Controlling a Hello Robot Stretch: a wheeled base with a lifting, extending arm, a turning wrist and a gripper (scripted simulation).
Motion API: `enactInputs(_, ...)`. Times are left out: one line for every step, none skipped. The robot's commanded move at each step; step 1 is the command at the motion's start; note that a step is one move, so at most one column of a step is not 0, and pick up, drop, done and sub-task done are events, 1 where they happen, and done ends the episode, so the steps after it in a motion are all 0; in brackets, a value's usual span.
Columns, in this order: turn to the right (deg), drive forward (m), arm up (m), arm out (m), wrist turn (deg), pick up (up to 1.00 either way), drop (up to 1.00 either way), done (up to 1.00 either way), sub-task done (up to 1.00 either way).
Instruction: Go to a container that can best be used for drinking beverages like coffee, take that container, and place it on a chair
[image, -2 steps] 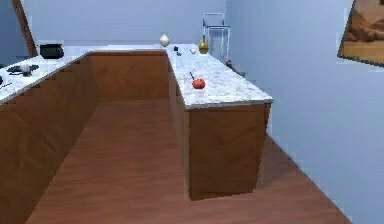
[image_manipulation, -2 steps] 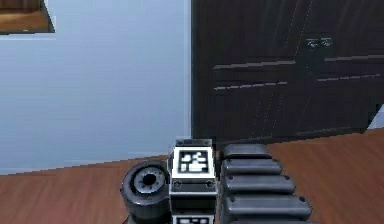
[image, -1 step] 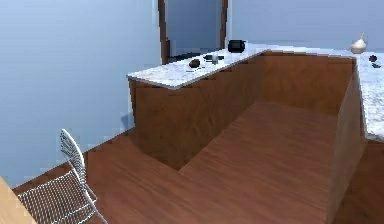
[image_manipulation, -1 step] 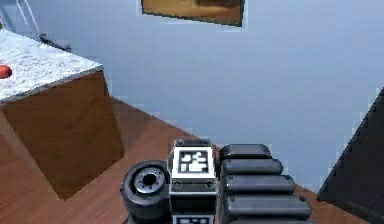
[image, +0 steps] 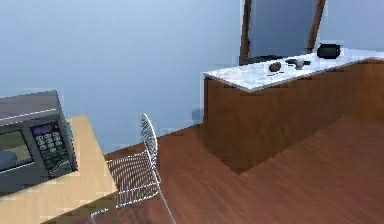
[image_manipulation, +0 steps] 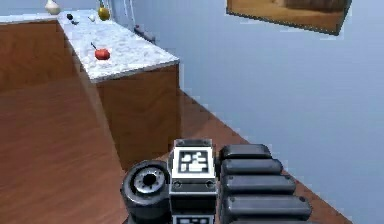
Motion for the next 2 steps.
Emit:
enactInputs(45.0,0.00,0.00,0.00,0.0,0.00,0.00,0.00,0.00)
enactInputs(24.0,0.00,0.00,0.00,0.0,0.00,0.00,0.00,0.00)
